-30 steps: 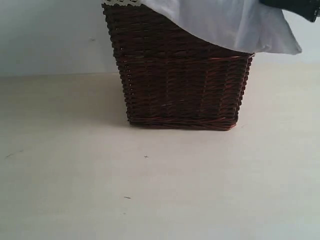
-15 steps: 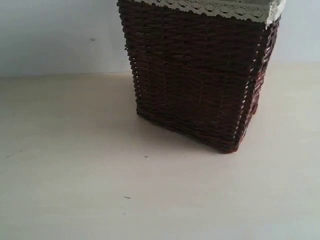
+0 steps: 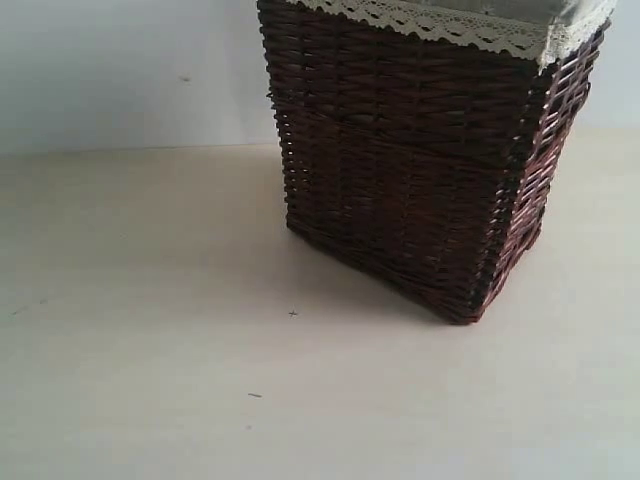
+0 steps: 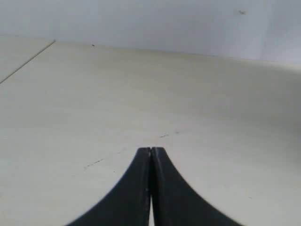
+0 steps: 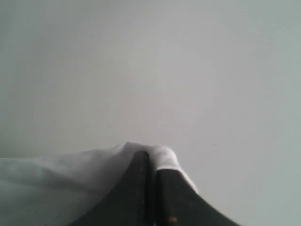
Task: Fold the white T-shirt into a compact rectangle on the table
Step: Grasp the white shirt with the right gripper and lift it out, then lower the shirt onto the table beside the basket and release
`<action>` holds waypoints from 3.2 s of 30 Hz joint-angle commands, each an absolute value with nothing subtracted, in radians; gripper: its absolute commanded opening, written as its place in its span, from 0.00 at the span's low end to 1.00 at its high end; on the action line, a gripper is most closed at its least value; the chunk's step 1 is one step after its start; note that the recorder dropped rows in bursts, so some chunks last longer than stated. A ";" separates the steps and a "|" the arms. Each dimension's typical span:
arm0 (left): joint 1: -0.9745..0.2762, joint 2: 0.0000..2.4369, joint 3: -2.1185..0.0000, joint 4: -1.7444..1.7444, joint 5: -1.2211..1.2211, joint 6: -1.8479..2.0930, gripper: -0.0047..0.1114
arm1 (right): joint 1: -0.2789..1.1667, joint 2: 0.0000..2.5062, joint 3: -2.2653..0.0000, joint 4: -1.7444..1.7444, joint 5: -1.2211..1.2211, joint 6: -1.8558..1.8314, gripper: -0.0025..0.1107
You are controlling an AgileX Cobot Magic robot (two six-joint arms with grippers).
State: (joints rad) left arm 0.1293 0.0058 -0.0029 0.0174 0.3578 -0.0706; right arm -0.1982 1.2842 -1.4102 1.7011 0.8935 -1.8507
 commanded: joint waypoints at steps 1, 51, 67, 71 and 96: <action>0.132 0.000 0.000 0.019 0.350 -0.076 0.04 | -0.197 1.251 -1.439 1.744 0.831 -1.849 0.02; 0.132 0.000 0.000 0.019 0.350 -0.076 0.04 | -0.197 1.289 -2.429 1.744 0.369 -1.812 0.02; 0.132 0.000 0.000 0.019 0.350 -0.076 0.04 | -0.197 1.521 -2.429 1.434 0.743 -1.220 0.02; 0.132 0.000 0.000 0.019 0.350 -0.076 0.04 | -0.146 1.655 -2.429 1.284 1.205 -0.950 0.02; 0.132 0.000 0.000 0.021 0.350 -0.076 0.04 | 0.554 1.829 -1.884 0.879 1.221 -0.961 0.02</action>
